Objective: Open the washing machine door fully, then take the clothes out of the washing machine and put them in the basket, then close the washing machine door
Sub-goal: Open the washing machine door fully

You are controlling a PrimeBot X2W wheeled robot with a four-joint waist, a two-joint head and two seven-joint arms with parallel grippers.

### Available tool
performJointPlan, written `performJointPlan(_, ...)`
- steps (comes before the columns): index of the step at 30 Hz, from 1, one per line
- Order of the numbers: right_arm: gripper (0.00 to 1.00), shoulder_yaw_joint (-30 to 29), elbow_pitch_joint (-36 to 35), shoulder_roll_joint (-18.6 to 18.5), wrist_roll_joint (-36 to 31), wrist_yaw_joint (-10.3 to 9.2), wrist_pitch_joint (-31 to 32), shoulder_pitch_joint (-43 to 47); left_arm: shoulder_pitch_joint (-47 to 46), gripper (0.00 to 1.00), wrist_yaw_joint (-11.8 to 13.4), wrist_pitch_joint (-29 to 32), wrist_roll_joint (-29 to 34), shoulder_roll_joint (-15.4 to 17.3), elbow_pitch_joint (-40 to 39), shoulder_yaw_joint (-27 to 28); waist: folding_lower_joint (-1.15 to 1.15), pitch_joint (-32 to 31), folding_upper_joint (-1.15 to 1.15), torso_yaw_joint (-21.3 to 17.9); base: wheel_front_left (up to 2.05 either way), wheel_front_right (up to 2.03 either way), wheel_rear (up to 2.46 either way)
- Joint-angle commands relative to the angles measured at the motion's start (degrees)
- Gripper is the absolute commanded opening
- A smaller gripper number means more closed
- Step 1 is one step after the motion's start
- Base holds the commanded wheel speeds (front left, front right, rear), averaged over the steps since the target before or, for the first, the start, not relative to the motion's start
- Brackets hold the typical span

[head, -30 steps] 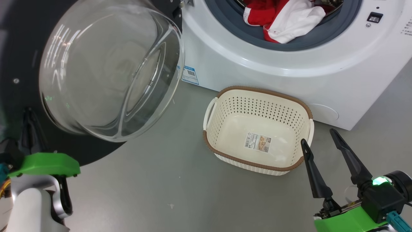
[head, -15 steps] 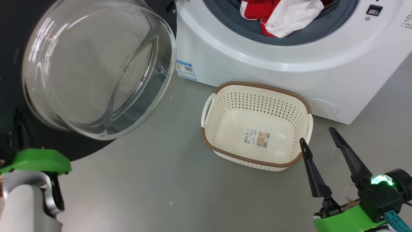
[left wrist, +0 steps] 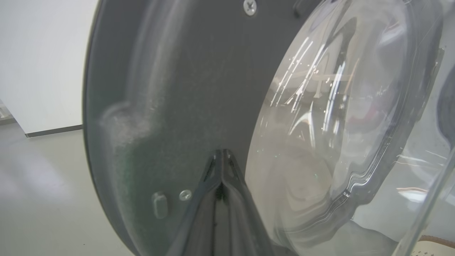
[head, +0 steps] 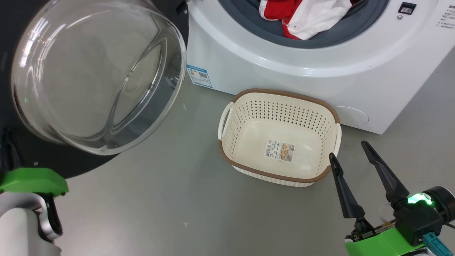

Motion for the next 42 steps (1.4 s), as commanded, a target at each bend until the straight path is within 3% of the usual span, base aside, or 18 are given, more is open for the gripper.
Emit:
performJointPlan(1, 1.0, 1.49, -1.65, 0.02, -0.3, 0.35, -0.03, -2.11, -1.42, 0.0, 0.01, -0.27, 0.56, 3.16, -1.23, 2.83, 0.0, -0.03, 0.0, -0.14, 0.0, 0.0, 0.0)
performJointPlan(19, 1.0, 1.16, 0.42, 0.02, 1.22, 0.35, -1.69, -4.14, 5.39, 0.0, -2.23, -0.27, 1.19, -1.22, -16.81, 5.33, 0.0, -0.54, 0.0, -1.85, 0.0, 0.0, 0.0)
performJointPlan(29, 1.0, -0.44, 3.03, 0.02, 3.63, 0.35, -3.35, -5.14, 10.03, 0.0, -5.54, -0.27, 1.13, -3.48, -30.84, 3.07, 0.0, -1.97, 0.0, -5.25, 0.0, 0.0, 0.0)
performJointPlan(30, 1.0, -0.78, 3.31, 0.02, 3.85, 0.35, -3.45, -5.25, 10.43, 0.34, -5.58, -0.27, 1.59, -3.59, -31.97, 2.48, 0.0, -2.1, 0.0, -5.7, 0.0, 0.0, 0.0)
performJointPlan(31, 1.0, -1.04, 3.59, 0.02, 4.1, 0.35, -3.55, -5.36, 10.69, 0.92, -5.53, -0.27, 2.13, -3.69, -33.07, 1.87, 0.0, -2.18, 0.0, -6.16, 0.0, 0.0, 0.0)
performJointPlan(32, 1.0, -1.3, 3.88, 0.02, 4.25, 0.35, -3.64, -5.46, 10.86, 1.0, -5.61, -0.27, 2.19, -3.89, -34.04, 1.2, 0.0, -2.31, 0.0, -6.64, 0.0, 0.0, 0.0)
performJointPlan(38, 1.0, -2.61, 4.99, 0.02, 4.72, 0.35, -4.08, -6.09, 11.01, 1.0, -5.78, -0.27, 2.29, -4.64, -37.5, -2.4, 0.0, -2.67, 0.0, -9.86, 0.0, 0.0, 0.0)
performJointPlan(42, 1.0, -3.07, 5.38, 0.02, 5.27, 0.35, -4.27, -6.54, 11.28, 1.0, -4.62, 0.13, 1.15, -5.14, -38.39, -4.3, 0.0, -2.92, 0.0, -12.38, 0.0, 0.0, 0.0)
